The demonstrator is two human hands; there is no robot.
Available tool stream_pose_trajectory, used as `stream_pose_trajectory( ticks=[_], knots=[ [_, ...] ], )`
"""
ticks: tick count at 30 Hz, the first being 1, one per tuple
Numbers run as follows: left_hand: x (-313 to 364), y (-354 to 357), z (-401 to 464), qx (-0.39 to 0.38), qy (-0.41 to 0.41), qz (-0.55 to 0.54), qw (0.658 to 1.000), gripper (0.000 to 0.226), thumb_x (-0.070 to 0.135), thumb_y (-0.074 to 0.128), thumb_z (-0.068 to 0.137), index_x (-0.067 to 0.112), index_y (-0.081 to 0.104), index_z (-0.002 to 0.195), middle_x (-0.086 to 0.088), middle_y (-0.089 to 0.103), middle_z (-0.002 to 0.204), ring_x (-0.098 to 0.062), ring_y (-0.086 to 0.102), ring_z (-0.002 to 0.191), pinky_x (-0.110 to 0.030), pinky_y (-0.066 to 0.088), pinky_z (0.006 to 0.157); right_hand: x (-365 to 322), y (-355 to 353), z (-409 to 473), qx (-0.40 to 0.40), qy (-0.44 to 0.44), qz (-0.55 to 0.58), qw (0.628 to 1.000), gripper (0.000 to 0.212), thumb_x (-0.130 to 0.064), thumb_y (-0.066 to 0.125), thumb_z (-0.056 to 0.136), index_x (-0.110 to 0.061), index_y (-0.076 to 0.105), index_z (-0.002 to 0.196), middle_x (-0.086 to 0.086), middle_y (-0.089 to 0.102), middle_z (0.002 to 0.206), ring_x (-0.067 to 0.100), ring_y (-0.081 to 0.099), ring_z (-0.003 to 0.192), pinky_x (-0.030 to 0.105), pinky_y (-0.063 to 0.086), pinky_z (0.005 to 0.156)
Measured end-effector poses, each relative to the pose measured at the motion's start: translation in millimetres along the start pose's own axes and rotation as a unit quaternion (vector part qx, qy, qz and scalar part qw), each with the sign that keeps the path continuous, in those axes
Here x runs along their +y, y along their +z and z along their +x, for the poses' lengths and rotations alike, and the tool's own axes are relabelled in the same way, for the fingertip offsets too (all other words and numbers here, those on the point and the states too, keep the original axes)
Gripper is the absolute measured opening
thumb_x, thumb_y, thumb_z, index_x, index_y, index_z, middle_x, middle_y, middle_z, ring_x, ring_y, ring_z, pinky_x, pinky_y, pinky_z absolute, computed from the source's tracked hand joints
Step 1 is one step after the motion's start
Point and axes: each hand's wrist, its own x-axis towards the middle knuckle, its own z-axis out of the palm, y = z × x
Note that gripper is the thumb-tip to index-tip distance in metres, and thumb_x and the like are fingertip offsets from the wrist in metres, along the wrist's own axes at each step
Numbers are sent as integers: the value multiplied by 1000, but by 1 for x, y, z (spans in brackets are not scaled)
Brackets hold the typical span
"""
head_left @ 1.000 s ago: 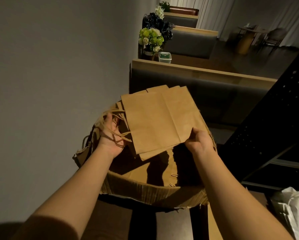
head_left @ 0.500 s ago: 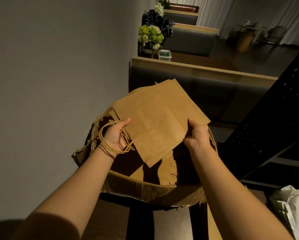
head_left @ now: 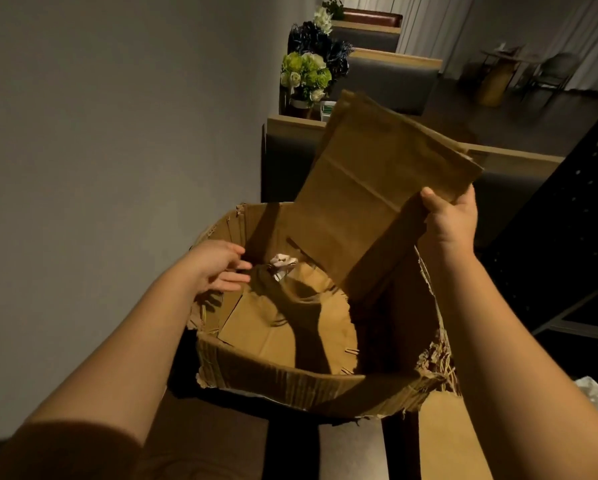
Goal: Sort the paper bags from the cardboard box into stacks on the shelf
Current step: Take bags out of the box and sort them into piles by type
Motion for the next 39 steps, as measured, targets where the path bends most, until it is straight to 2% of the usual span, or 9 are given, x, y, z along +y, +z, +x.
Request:
stream_pose_trajectory(
  ticks=[4, 9, 17, 21, 26, 29, 33, 36, 39],
  knots=[
    [15, 6, -1, 136, 157, 62, 976, 43, 19, 55, 96, 21, 44, 136, -2, 55, 133, -19, 56, 116, -34, 48, 87, 4, -3, -10, -118, -17, -67, 991, 32, 0, 55, 93, -24, 56, 114, -1, 66, 110, 14, 65, 105, 32, 54, 89],
    [30, 41, -11, 41, 250, 25, 967, 82, 40, 69, 85, 33, 19, 150, 2, 34, 153, -22, 37, 136, -42, 39, 103, 24, -7, -27, -229, 5, -63, 971, 31, -1, 58, 91, -26, 57, 111, -5, 68, 106, 9, 67, 101, 22, 55, 78],
    [-15, 55, -6, 13, 196, -35, 980, 36, 28, 61, 94, 32, 45, 125, 5, 55, 132, -17, 52, 123, -47, 44, 104, 62, -19, -39, -276, 55, -131, 951, 47, -8, 63, 90, -28, 44, 128, -3, 58, 124, 13, 57, 116, 33, 48, 96],
    [-32, 57, -5, 21, 177, -15, 984, 31, 20, 63, 92, 42, 47, 108, 5, 60, 122, -18, 55, 116, -50, 45, 102, 82, -25, -47, -234, 86, -165, 954, 59, -14, 67, 88, -28, 36, 136, -8, 53, 126, 11, 53, 116, 32, 46, 95],
    [-39, 60, -2, 8, 143, 12, 990, 33, 28, 60, 94, 30, 44, 123, 2, 56, 130, -22, 51, 125, -49, 44, 104, 95, -30, -49, -206, 124, -159, 958, 59, -10, 65, 89, -24, 37, 138, -5, 55, 124, 18, 54, 118, 37, 47, 98],
    [-40, 63, 0, 10, 118, 47, 992, 56, 32, 56, 96, 19, 30, 144, -2, 43, 146, -25, 40, 136, -49, 38, 110, 97, -28, -48, -205, 137, -146, 958, 54, -9, 63, 90, -23, 40, 137, -3, 57, 124, 19, 55, 119, 41, 46, 102],
    [-27, 59, -3, 32, 153, 61, 986, 53, 30, 52, 98, 21, 30, 146, -1, 42, 148, -24, 38, 138, -49, 37, 110, 87, -25, -46, -211, 127, -161, 956, 52, -15, 65, 90, -22, 43, 137, -2, 57, 131, 19, 55, 121, 46, 45, 104],
    [7, 52, -11, 45, 223, 142, 963, 51, 25, 50, 99, 20, 30, 146, 2, 46, 143, -22, 42, 135, -46, 41, 107, 62, -15, -40, -84, 36, -274, 958, 69, -16, 71, 85, -22, 33, 143, 3, 42, 142, 22, 46, 129, 36, 43, 104],
    [45, 53, -24, 52, 320, 313, 892, 34, 17, 49, 98, 23, 40, 131, 10, 50, 114, -18, 53, 117, -35, 45, 92, 24, 1, -43, -16, -201, -379, 903, 68, -16, 74, 81, -15, 39, 140, 8, 36, 144, 23, 39, 133, 38, 33, 114]
  ],
)
